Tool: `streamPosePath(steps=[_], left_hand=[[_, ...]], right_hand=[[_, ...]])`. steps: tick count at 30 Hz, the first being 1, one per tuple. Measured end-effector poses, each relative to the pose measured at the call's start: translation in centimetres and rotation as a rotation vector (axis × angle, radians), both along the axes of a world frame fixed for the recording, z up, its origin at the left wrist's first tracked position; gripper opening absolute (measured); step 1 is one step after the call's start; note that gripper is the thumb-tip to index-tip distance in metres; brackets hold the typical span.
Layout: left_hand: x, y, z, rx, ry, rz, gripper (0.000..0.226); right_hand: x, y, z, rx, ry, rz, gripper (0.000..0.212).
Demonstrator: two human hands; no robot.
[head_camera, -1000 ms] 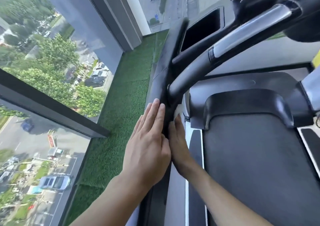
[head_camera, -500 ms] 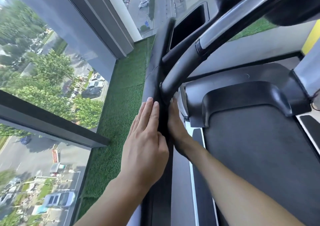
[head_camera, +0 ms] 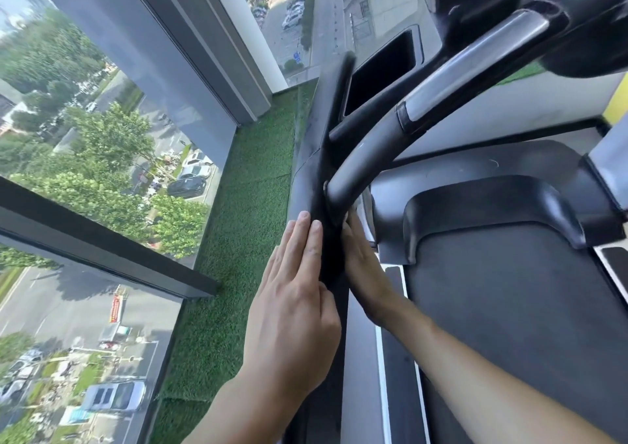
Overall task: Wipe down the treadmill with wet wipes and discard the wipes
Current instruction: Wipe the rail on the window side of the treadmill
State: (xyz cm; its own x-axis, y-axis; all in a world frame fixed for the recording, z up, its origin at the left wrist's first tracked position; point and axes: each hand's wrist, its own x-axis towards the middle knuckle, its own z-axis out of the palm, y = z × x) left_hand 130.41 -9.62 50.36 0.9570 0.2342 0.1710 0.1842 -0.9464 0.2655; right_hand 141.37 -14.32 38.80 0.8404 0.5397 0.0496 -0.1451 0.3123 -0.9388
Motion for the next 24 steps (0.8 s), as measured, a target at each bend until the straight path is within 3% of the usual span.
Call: streamPosePath(steps=[3, 7, 13, 18, 24], left_hand=[[0.1, 0.0, 0.1, -0.001, 0.002, 0.001, 0.075], [0.1, 0.1, 0.1, -0.007, 0.005, 0.000, 0.075], [0.2, 0.2, 0.3, -0.024, 0.025, 0.013, 0.076], [0.2, -0.1, 0.4, -0.036, 0.048, 0.048, 0.075], [0.3, -0.3, 0.5, -0.033, 0.051, 0.083, 0.075]], right_hand=[[1.2, 0.2, 0.1, -0.022, -0.076, 0.006, 0.047], [4.4, 1.6, 0.8, -0.176, 0.019, -0.078, 0.058], [-4.3, -0.9, -1.2, -0.123, -0.093, -0.006, 0.054], [1.0, 1.4, -0.7, -0.194, 0.023, -0.086, 0.071], [-6.5, -1.0, -0.2, -0.029, -0.092, -0.027, 0.063]])
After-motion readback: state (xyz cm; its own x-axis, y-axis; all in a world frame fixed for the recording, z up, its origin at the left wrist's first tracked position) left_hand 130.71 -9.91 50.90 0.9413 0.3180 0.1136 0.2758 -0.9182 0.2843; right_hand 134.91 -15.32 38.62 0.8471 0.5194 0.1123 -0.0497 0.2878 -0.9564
